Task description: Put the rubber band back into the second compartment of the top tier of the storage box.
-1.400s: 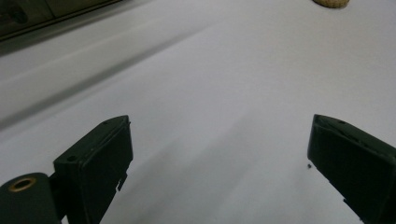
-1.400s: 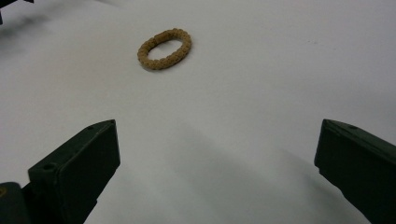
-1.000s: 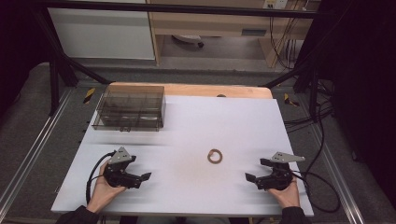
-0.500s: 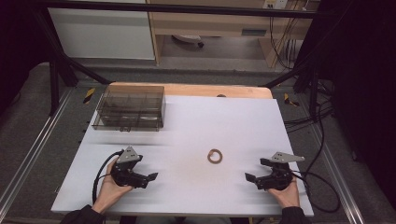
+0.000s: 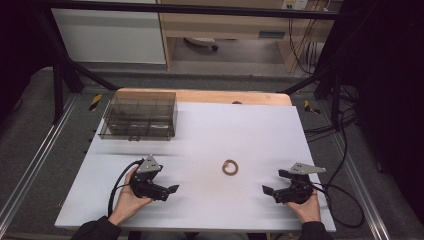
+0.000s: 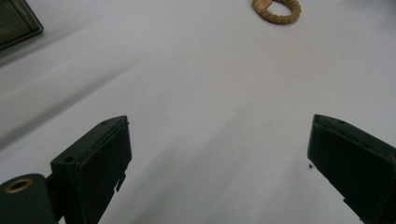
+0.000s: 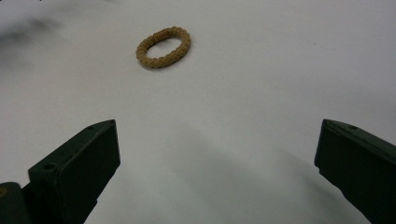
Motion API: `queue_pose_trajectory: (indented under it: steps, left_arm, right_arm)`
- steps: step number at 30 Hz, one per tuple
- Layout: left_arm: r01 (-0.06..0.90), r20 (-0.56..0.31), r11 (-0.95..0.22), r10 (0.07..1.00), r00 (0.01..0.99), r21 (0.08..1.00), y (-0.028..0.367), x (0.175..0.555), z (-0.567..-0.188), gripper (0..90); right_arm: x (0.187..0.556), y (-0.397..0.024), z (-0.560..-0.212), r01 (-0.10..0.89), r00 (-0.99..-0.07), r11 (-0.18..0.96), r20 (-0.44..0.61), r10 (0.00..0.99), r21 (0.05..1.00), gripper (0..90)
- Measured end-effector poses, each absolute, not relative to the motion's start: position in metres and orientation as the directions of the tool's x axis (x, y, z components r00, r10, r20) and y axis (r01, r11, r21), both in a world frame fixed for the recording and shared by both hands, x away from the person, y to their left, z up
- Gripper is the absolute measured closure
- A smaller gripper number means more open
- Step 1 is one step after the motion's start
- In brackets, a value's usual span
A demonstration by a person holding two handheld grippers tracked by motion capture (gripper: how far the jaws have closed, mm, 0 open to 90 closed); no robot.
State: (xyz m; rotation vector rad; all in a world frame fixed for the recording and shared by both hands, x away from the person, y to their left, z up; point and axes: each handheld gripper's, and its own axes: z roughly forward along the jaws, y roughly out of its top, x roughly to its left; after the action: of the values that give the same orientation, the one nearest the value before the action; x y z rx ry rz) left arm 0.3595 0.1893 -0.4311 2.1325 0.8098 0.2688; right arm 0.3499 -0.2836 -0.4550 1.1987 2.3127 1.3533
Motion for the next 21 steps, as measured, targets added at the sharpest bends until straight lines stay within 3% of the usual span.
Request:
queue_pose_trajectory:
  steps: [21]
  left_arm:
    - [0.44,-0.075,-0.484,0.603,0.794,0.756,0.154,0.368,-0.428,5.6]
  right_arm:
    - [0.35,-0.284,-0.455,0.542,-0.648,0.25,0.21,0.732,0.802,0.7]
